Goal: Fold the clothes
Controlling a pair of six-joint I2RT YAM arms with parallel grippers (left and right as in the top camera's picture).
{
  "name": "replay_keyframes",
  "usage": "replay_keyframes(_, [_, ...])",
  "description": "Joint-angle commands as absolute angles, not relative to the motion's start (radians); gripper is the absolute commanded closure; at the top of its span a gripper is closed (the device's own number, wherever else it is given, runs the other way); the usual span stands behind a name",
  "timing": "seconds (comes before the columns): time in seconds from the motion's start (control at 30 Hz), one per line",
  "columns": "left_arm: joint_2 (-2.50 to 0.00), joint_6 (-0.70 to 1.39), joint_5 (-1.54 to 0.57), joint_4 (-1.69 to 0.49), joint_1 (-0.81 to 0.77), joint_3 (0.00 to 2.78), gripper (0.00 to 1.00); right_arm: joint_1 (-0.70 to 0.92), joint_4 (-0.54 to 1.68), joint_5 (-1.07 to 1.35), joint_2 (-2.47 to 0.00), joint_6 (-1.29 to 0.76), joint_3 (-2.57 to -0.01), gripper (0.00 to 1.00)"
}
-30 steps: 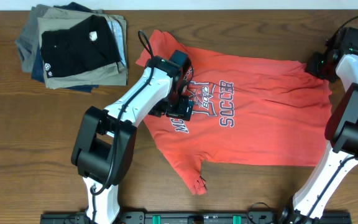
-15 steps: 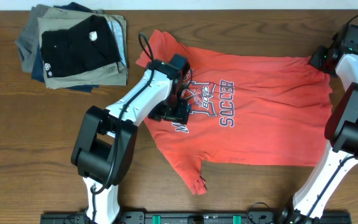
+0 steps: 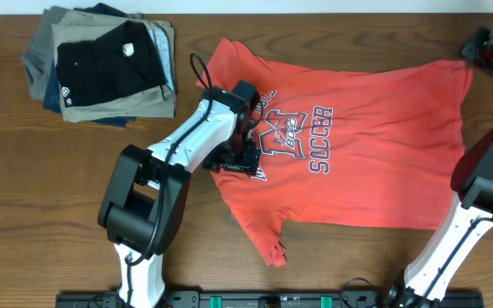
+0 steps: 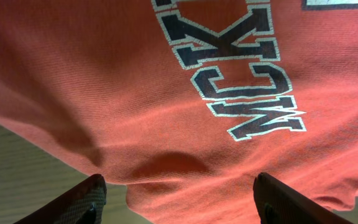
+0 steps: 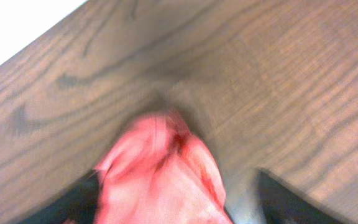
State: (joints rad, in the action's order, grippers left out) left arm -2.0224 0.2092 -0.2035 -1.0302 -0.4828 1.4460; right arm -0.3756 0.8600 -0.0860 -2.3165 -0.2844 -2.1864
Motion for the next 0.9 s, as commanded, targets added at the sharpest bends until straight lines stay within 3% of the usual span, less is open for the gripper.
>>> replay_keyframes(0.0, [-2.004,0.214,-0.202,-1.047,-0.484,1.444,0.23,-0.380,0.929,-0.101,-2.323,-0.272,-2.226,0.01])
replay_keyframes(0.57, [-1.675,0.258,-0.201,-1.283,-0.484,1.444,0.23,-0.381,1.435,-0.019,-2.130,-0.459,-2.233,0.01])
replay_keyframes(0.87, [-1.645,0.295,-0.202,-1.431,-0.551,1.406,0.23,-0.345,1.678,0.004,-1.948,-0.455,-2.228,0.01])
